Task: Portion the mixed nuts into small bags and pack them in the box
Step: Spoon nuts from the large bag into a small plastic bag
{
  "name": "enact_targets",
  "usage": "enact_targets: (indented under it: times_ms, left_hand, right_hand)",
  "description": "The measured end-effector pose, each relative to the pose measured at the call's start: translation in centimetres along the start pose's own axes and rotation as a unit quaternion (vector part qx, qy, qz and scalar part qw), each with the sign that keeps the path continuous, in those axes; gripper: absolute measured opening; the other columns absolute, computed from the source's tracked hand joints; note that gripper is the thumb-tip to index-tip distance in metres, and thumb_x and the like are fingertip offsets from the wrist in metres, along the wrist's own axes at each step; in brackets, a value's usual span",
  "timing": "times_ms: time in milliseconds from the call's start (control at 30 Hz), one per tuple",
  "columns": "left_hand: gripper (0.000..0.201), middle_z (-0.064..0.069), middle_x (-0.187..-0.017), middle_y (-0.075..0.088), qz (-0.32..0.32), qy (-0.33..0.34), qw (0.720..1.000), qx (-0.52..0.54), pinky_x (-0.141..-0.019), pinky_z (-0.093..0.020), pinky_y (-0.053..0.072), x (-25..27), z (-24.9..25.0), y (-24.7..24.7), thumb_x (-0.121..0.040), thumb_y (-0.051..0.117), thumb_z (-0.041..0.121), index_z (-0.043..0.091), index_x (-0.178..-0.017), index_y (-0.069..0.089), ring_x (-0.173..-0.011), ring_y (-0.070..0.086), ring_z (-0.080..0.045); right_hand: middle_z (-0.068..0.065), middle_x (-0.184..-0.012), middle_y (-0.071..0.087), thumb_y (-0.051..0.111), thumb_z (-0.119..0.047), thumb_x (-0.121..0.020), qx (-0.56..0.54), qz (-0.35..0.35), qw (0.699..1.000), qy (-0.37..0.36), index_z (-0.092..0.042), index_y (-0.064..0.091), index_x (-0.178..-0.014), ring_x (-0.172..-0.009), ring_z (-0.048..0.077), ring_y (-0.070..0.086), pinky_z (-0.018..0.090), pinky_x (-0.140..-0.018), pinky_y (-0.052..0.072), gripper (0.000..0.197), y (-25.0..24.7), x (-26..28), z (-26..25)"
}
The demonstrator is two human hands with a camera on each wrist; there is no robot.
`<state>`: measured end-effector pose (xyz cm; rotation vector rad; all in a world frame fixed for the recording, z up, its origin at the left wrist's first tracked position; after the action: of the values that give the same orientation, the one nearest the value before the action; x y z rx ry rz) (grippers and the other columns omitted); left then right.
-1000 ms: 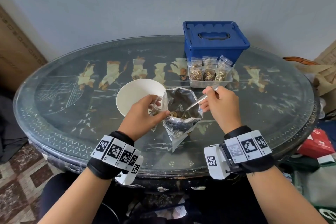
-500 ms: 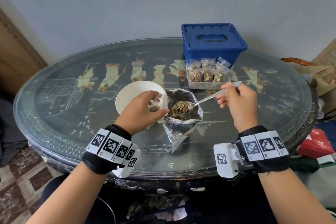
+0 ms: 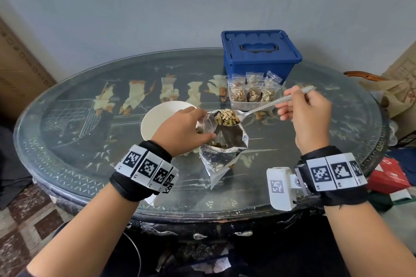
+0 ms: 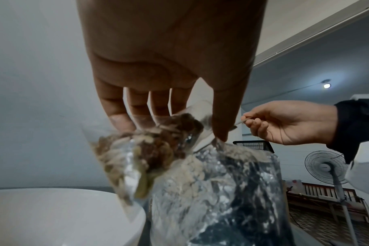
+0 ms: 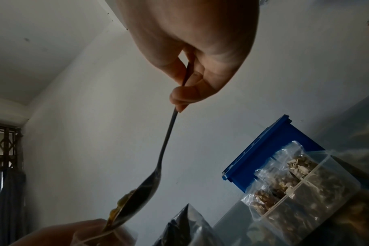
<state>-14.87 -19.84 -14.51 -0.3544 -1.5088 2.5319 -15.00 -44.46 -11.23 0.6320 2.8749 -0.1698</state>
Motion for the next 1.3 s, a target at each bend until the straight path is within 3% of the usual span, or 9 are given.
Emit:
enact_targets:
  times_ms: [300, 433, 600, 733, 867, 967, 1100, 1233, 1300]
  left_hand:
    - [0.049, -0.001, -0.111, 0.059, -0.014, 0.003, 1.0, 0.011, -0.078, -0.023, 0.038, -0.6, 0.5, 0.4, -0.079, 0.067, 0.041, 0.013, -0.118, 0.056, -0.089, 0.047, -0.009]
    - [0.05, -0.002, -0.11, 0.059, -0.023, 0.0, 1.0, 0.007, -0.08, -0.026, 0.041, -0.7, 0.4, 0.6, -0.079, 0.067, 0.042, 0.012, -0.117, 0.055, -0.092, 0.052, -0.014]
    - [0.053, -0.001, -0.112, 0.059, -0.024, 0.002, 1.0, 0.01, -0.078, -0.023, 0.038, -0.7, 0.4, 0.7, -0.079, 0.067, 0.044, 0.014, -0.121, 0.053, -0.09, 0.049, -0.011]
    - [0.055, -0.002, -0.114, 0.058, -0.021, 0.001, 1.0, 0.021, -0.078, -0.02, 0.036, -0.6, 0.3, 0.8, -0.078, 0.068, 0.043, 0.013, -0.122, 0.052, -0.096, 0.051, -0.014]
    - [0.058, -0.003, -0.114, 0.059, 0.0, 0.003, 0.998, 0.06, -0.077, -0.017, 0.036, -0.3, 0.0, 0.8, -0.077, 0.071, 0.039, 0.01, -0.123, 0.052, -0.095, 0.053, -0.014]
    - [0.057, -0.002, -0.111, 0.061, 0.022, -0.01, 0.995, 0.098, -0.078, -0.016, 0.037, 0.0, -0.8, 0.7, -0.076, 0.073, 0.037, 0.01, -0.122, 0.052, -0.094, 0.055, -0.012]
    - [0.054, 0.002, -0.104, 0.062, 0.059, -0.034, 0.988, 0.14, -0.082, -0.018, 0.041, 0.7, -2.2, 0.4, -0.074, 0.075, 0.035, 0.01, -0.118, 0.055, -0.095, 0.055, -0.011]
    - [0.04, 0.004, -0.094, 0.062, 0.093, -0.054, 0.977, 0.184, -0.07, -0.004, 0.039, 1.5, -3.2, 0.2, -0.075, 0.075, 0.03, 0.013, -0.107, 0.057, -0.089, 0.056, -0.01]
    - [0.037, 0.006, -0.092, 0.062, 0.102, -0.06, 0.973, 0.199, -0.066, -0.004, 0.039, 1.7, -3.6, 0.3, -0.076, 0.075, 0.028, 0.013, -0.105, 0.058, -0.088, 0.057, -0.01]
  right_hand:
    - [0.001, -0.056, 0.062, 0.044, -0.008, -0.096, 0.013, -0.02, 1.0, -0.02, -0.017, 0.058, -0.074, -0.043, 0.007, 0.055, 0.018, -0.044, 0.045, 0.027, 1.6, 0.3, -0.4]
    - [0.003, -0.059, 0.061, 0.045, -0.009, -0.096, 0.027, -0.03, 0.998, -0.039, -0.016, 0.057, -0.075, -0.042, 0.005, 0.054, 0.018, -0.044, 0.046, 0.026, 2.5, 0.6, -1.1]
    - [0.001, -0.057, 0.059, 0.047, -0.011, -0.096, 0.05, -0.049, 0.995, -0.078, -0.006, 0.06, -0.083, -0.044, 0.004, 0.055, 0.017, -0.046, 0.047, 0.019, 3.6, 1.1, -2.3]
    - [-0.001, -0.055, 0.059, 0.048, -0.013, -0.095, 0.064, -0.062, 0.988, -0.128, 0.002, 0.061, -0.081, -0.045, 0.006, 0.057, 0.021, -0.047, 0.049, 0.025, 4.7, 1.6, -3.6]
    - [-0.005, -0.056, 0.059, 0.05, -0.014, -0.095, 0.09, -0.085, 0.972, -0.199, 0.001, 0.061, -0.079, -0.049, 0.007, 0.06, 0.021, -0.048, 0.05, 0.025, 6.4, 2.5, -5.3]
    - [-0.002, -0.056, 0.06, 0.05, -0.019, -0.095, 0.111, -0.096, 0.955, -0.258, -0.003, 0.062, -0.078, -0.051, 0.007, 0.061, 0.031, -0.051, 0.052, 0.027, 7.7, 3.2, -6.8]
    - [0.007, -0.054, 0.06, 0.047, -0.025, -0.094, 0.134, -0.126, 0.923, -0.337, -0.001, 0.063, -0.079, -0.048, 0.018, 0.059, 0.041, -0.048, 0.049, 0.033, 9.6, 4.6, -9.0]
    - [0.008, -0.054, 0.059, 0.048, -0.023, -0.095, 0.136, -0.144, 0.907, -0.373, 0.0, 0.063, -0.079, -0.047, 0.02, 0.059, 0.04, -0.047, 0.047, 0.032, 10.4, 5.3, -10.4]
    - [0.008, -0.053, 0.059, 0.048, -0.022, -0.095, 0.127, -0.145, 0.905, -0.378, 0.001, 0.064, -0.08, -0.047, 0.02, 0.058, 0.039, -0.047, 0.047, 0.032, 10.4, 5.4, -10.8]
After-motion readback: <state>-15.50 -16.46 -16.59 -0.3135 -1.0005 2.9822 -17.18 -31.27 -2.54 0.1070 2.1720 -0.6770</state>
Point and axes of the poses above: each hand's wrist, its own x-axis away from the middle knuckle, its own y-axis out of the palm, z = x × y, the point moved 10 cm from there along -x, towards the middle knuckle
